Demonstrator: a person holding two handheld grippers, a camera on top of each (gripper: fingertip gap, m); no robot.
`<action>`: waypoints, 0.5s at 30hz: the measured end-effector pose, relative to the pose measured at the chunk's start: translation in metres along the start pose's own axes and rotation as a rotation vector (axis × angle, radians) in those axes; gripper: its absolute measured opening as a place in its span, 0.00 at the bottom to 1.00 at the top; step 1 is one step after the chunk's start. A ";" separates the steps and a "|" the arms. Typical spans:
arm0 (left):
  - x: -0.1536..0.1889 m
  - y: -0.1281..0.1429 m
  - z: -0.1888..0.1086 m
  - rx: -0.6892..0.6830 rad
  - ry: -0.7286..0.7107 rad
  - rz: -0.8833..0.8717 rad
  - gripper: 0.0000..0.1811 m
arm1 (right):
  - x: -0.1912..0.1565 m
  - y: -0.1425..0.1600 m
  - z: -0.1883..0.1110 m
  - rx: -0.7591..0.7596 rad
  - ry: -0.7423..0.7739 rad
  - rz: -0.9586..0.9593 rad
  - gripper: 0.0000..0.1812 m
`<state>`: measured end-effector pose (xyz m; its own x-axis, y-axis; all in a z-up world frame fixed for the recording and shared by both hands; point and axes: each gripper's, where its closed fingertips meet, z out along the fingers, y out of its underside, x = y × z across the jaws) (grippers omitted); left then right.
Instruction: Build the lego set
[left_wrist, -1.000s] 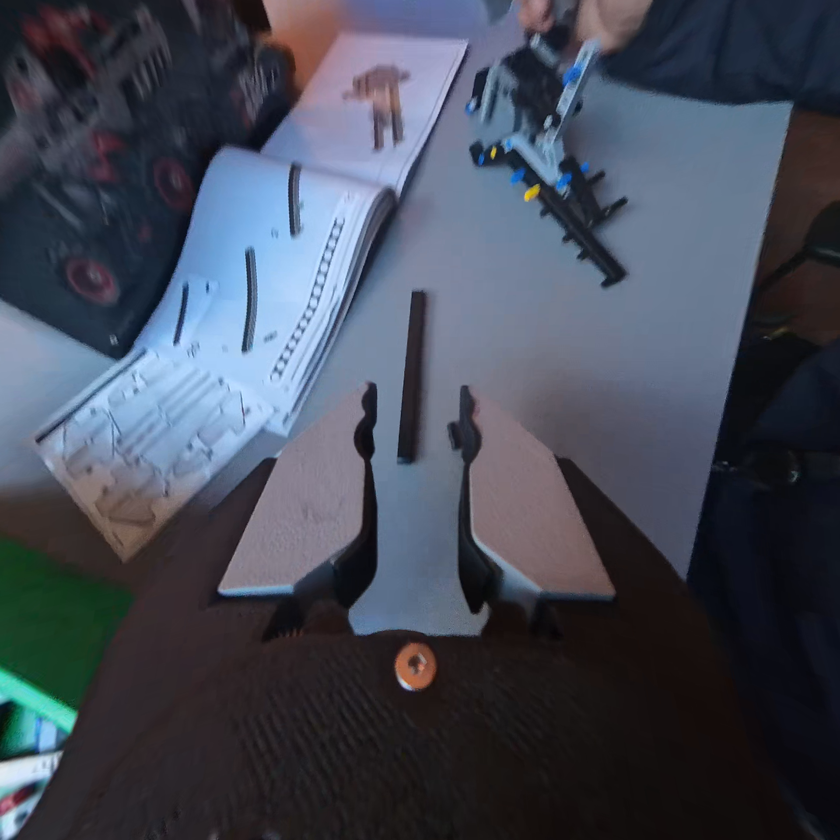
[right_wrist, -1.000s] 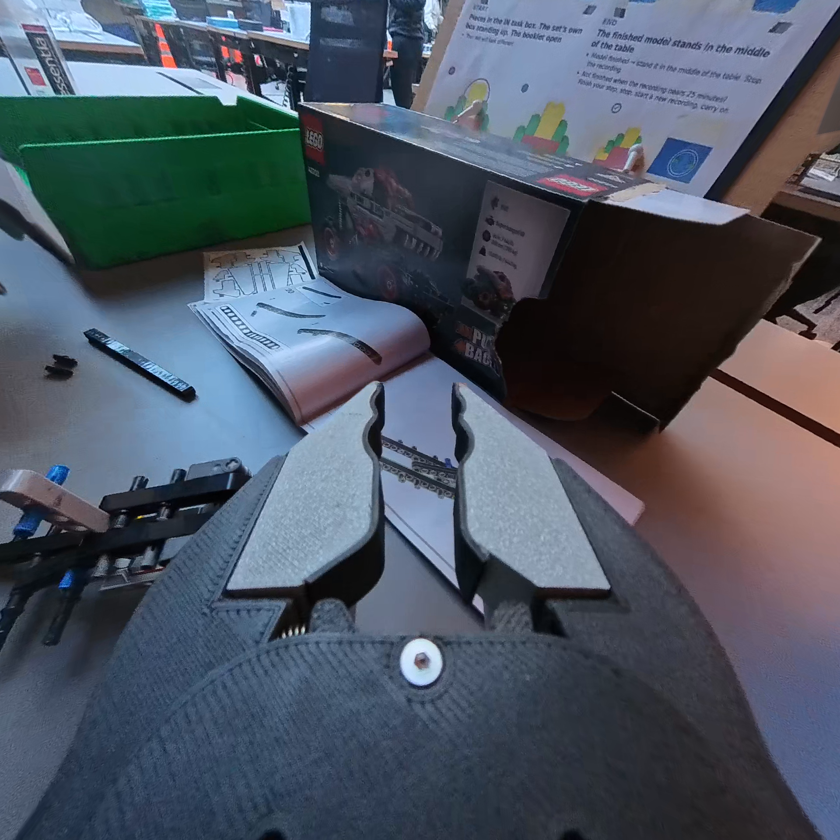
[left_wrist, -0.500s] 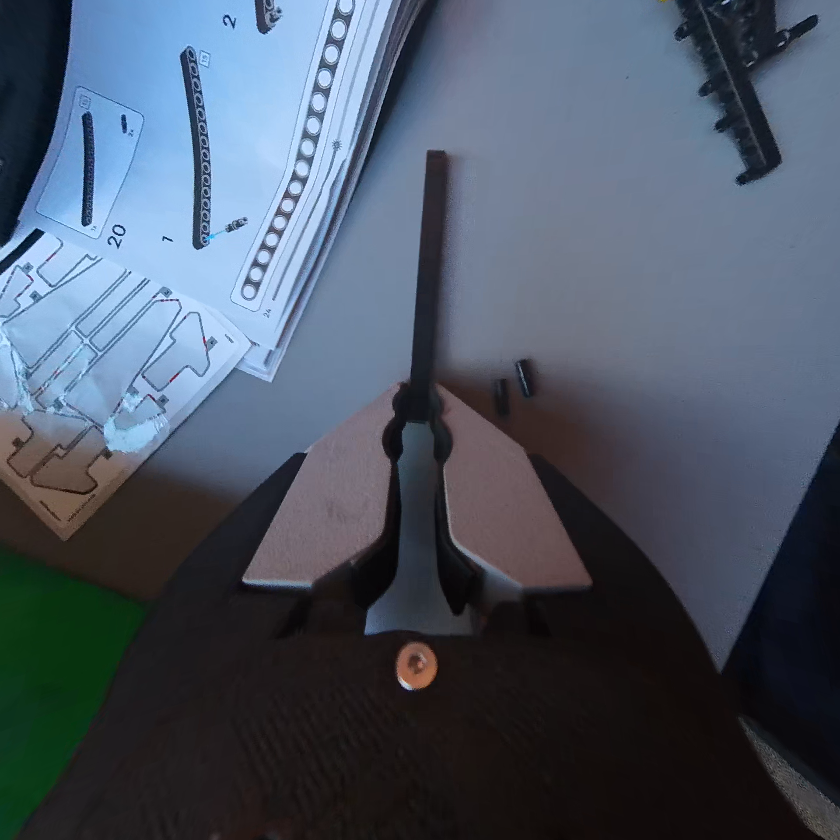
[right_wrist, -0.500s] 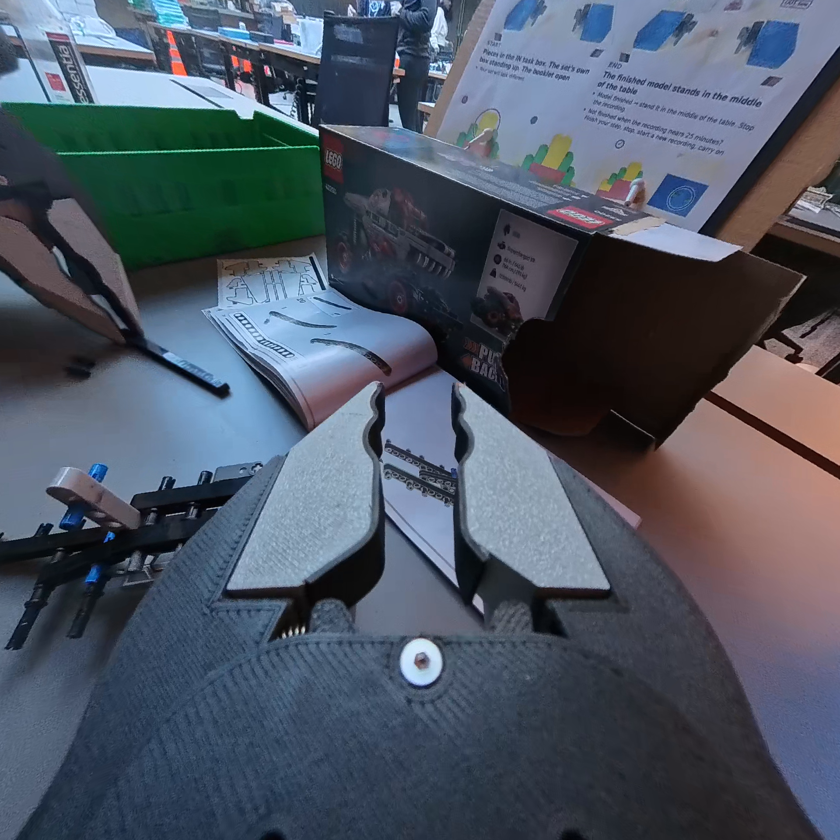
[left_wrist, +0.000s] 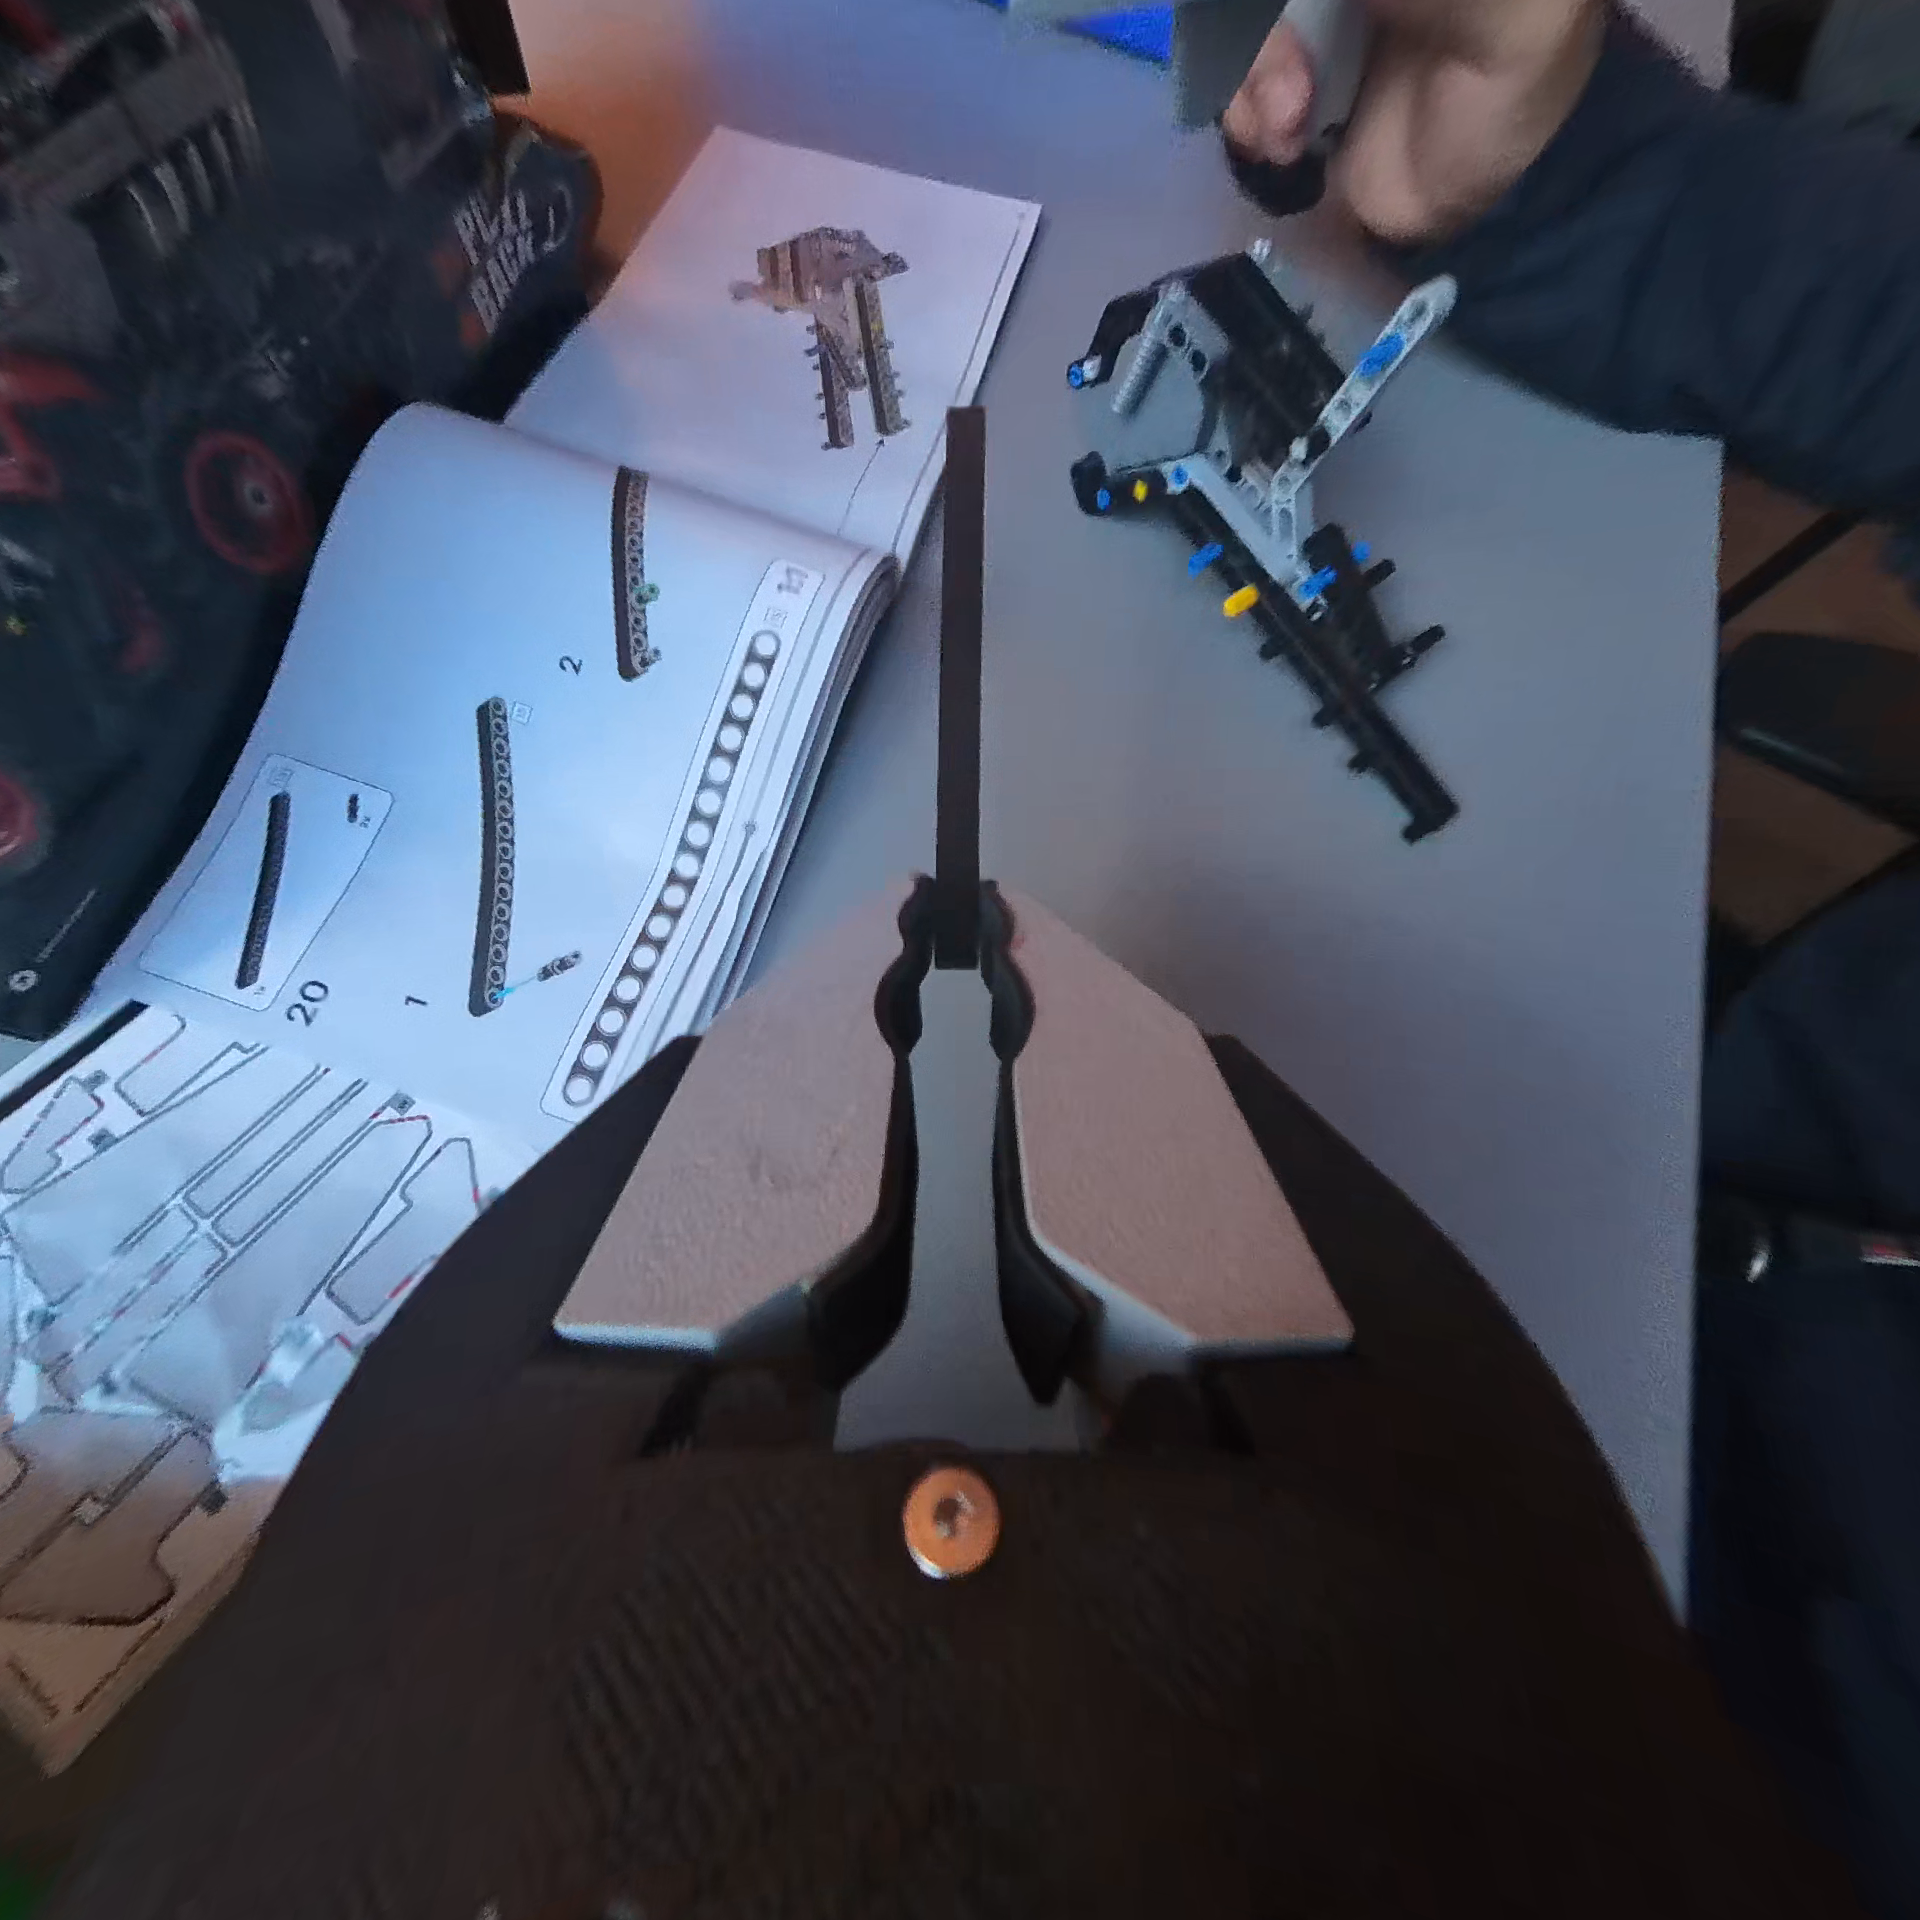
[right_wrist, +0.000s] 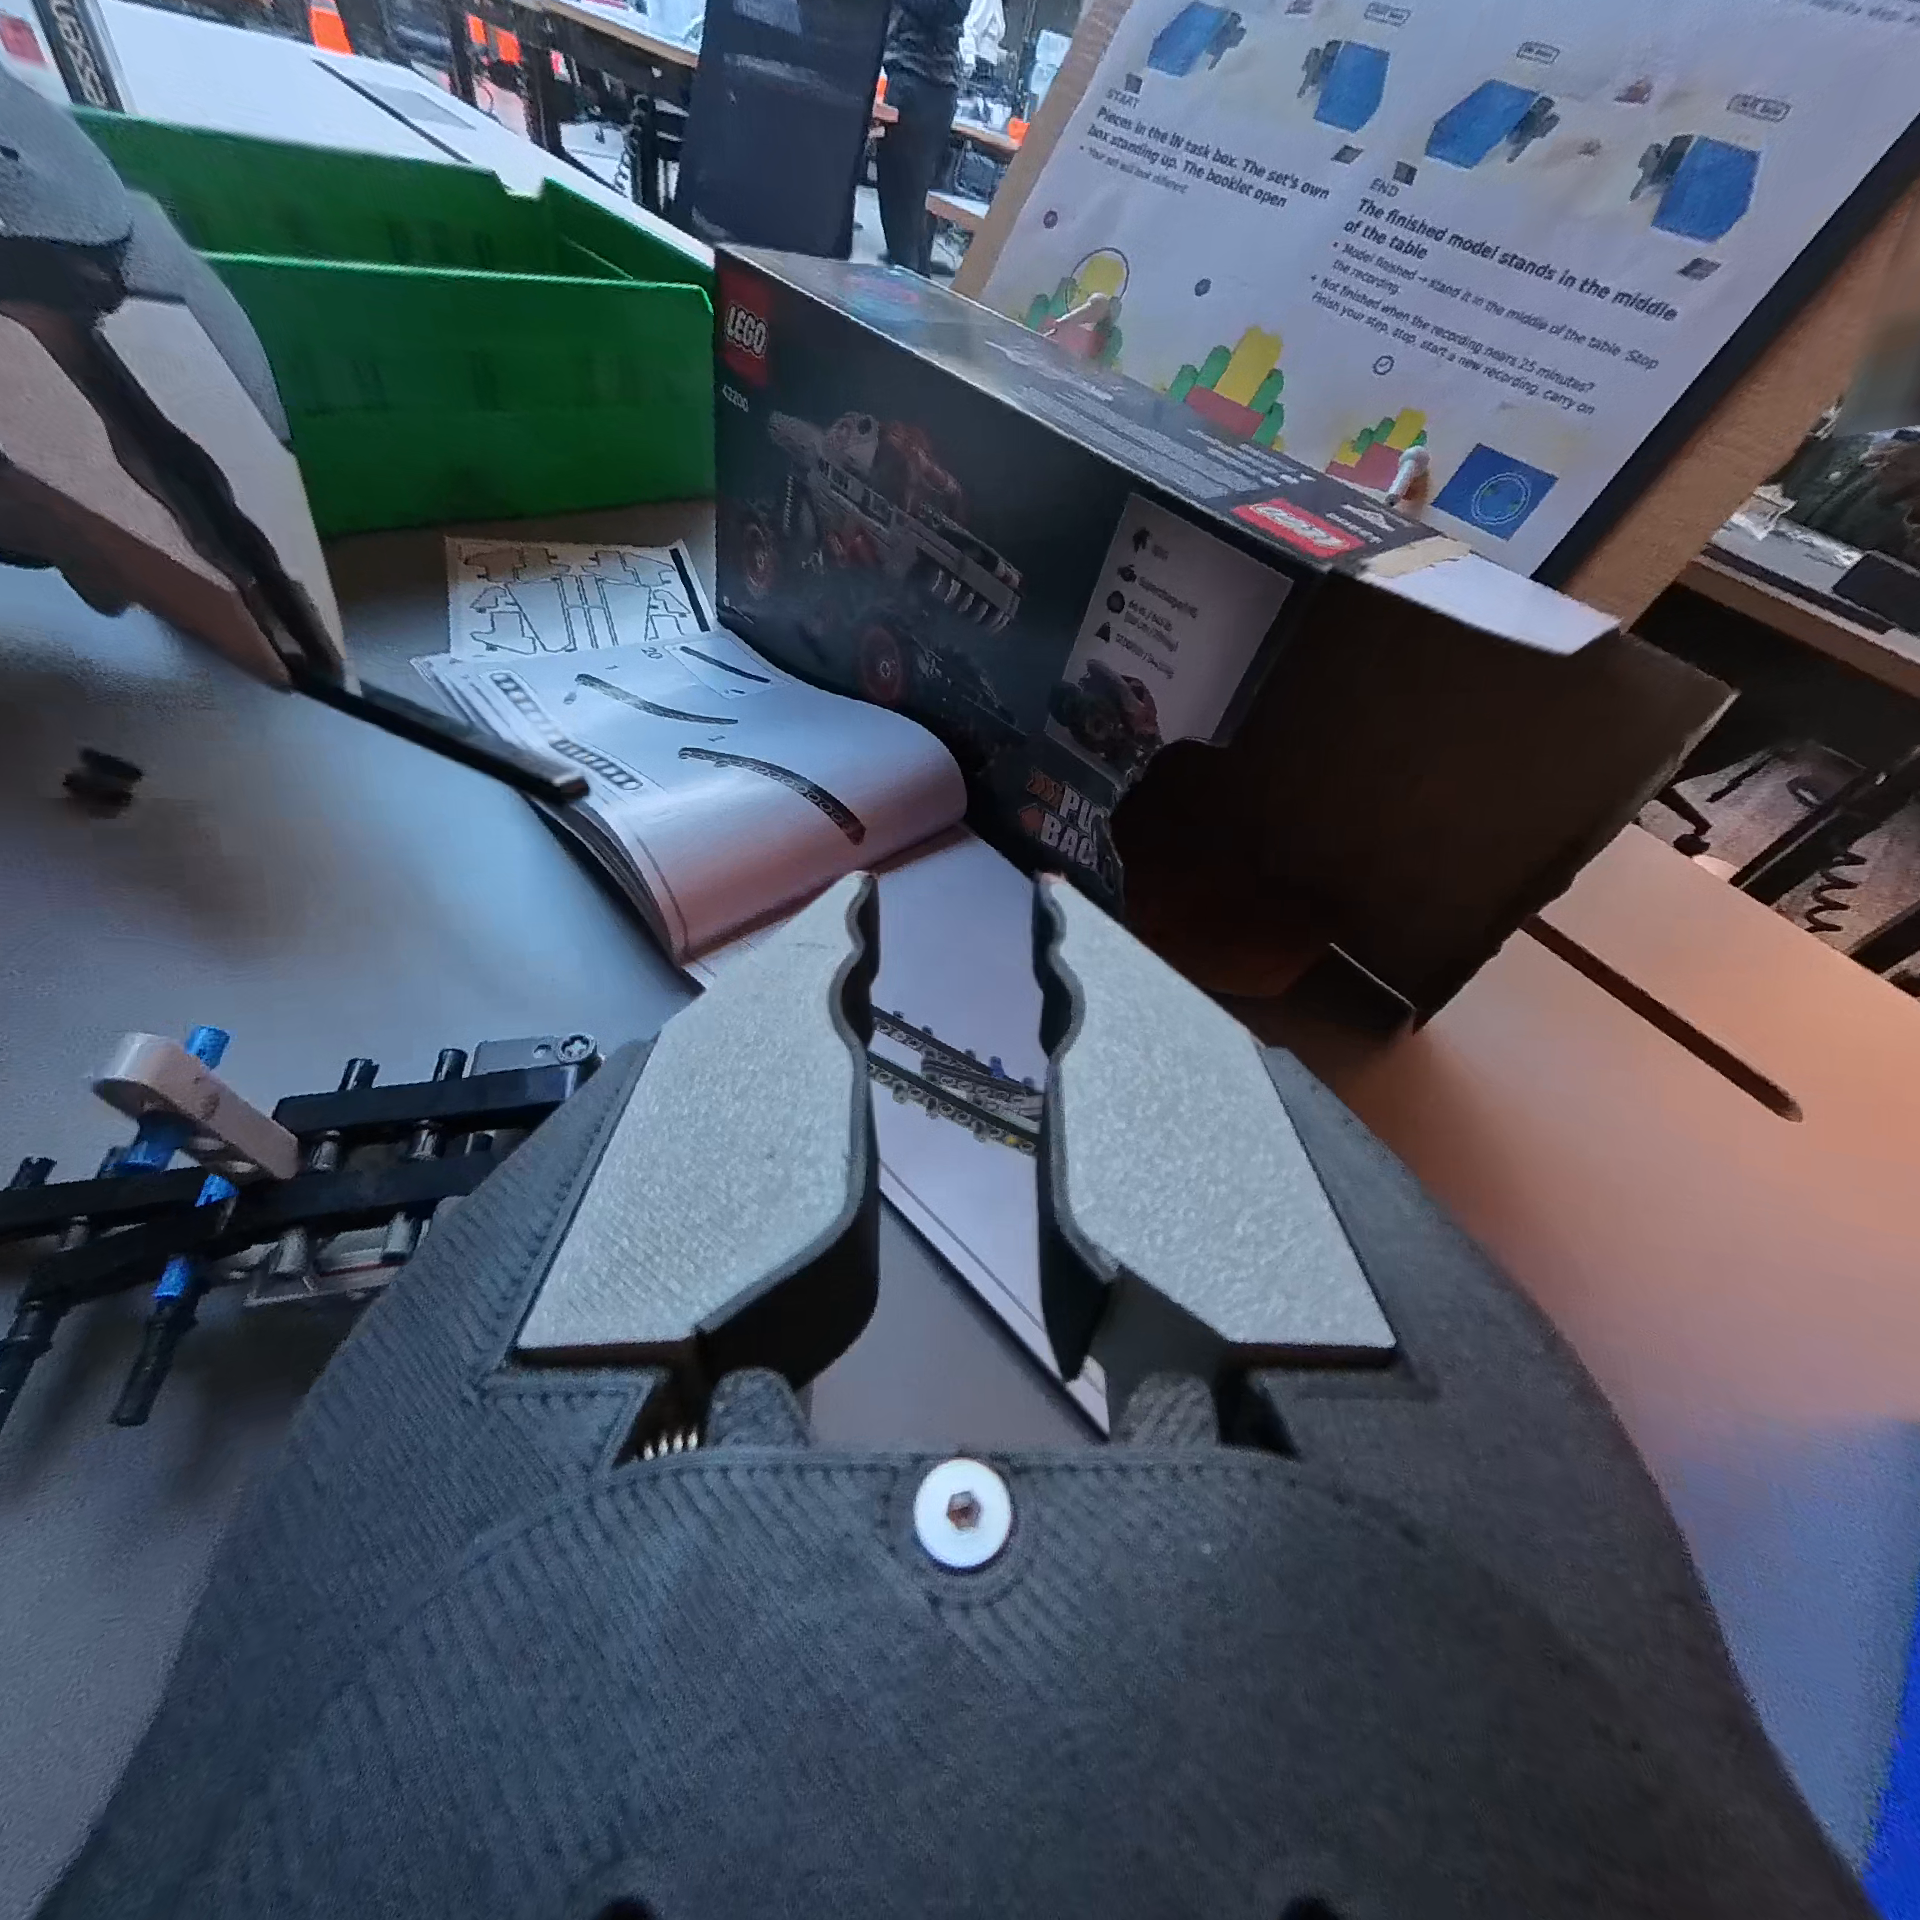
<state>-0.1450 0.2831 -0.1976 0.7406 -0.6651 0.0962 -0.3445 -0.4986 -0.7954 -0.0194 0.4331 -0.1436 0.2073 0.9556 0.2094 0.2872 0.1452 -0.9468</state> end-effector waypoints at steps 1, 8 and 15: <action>0.001 0.007 0.003 -0.013 0.006 0.002 0.03 | 0.000 -0.003 -0.003 -0.001 0.007 -0.025 0.15; 0.001 0.019 0.006 -0.034 0.023 -0.030 0.03 | -0.033 -0.043 -0.045 0.120 -0.032 -0.142 0.09; -0.005 0.027 0.005 -0.050 0.019 -0.043 0.03 | -0.208 -0.041 -0.030 0.003 -0.421 -0.216 0.03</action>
<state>-0.1547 0.2759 -0.2228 0.7444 -0.6525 0.1417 -0.3411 -0.5540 -0.7594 -0.0465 0.2204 -0.1413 -0.2544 0.9242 0.2848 0.2796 0.3522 -0.8932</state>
